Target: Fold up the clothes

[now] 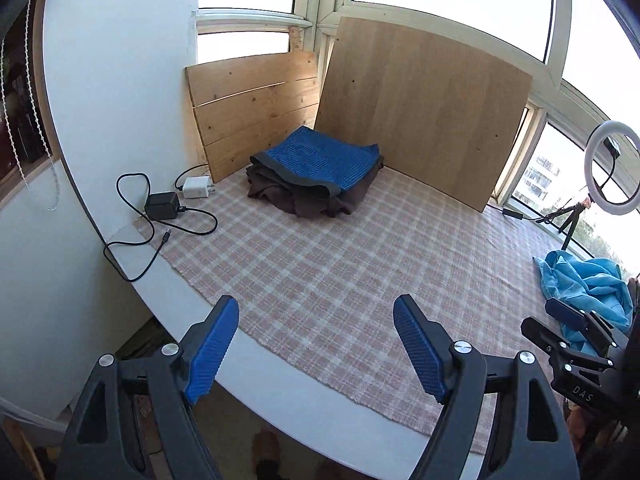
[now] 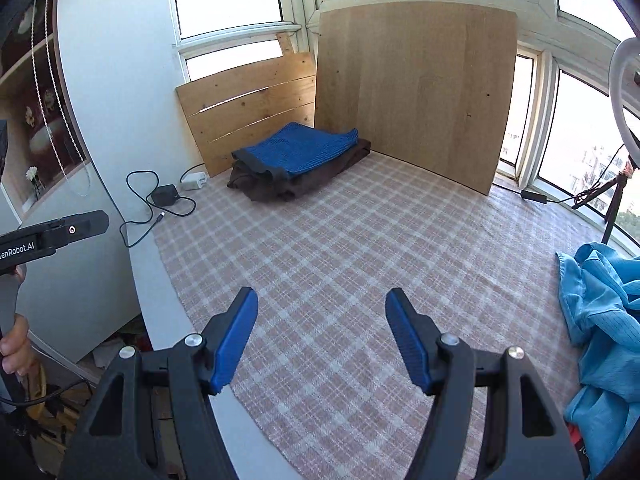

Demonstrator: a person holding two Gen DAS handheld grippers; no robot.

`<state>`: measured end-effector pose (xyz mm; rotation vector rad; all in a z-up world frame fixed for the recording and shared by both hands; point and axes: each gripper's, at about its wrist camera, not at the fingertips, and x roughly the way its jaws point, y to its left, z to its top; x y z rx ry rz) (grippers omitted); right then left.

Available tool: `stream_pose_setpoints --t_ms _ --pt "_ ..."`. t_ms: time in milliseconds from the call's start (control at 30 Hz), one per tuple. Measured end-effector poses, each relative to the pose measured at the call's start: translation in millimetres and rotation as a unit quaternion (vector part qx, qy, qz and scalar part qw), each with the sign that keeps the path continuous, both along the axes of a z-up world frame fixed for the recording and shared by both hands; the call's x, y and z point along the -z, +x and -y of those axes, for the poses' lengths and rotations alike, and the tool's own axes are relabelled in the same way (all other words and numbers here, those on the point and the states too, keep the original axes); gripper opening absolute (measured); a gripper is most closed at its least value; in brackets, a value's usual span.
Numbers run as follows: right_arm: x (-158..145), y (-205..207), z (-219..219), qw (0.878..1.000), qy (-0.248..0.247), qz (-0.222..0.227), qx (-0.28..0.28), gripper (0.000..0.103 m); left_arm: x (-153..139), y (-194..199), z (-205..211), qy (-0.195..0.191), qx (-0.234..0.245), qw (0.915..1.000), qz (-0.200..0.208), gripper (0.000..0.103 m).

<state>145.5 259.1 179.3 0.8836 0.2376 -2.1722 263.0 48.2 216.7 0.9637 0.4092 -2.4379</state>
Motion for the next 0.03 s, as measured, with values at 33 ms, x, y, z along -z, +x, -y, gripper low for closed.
stream_pose_setpoints --t_ms 33 --pt "0.3 0.7 -1.8 1.000 -0.001 0.001 -0.001 0.066 -0.7 1.0 -2.8 -0.004 0.002 1.0000 0.000 0.078"
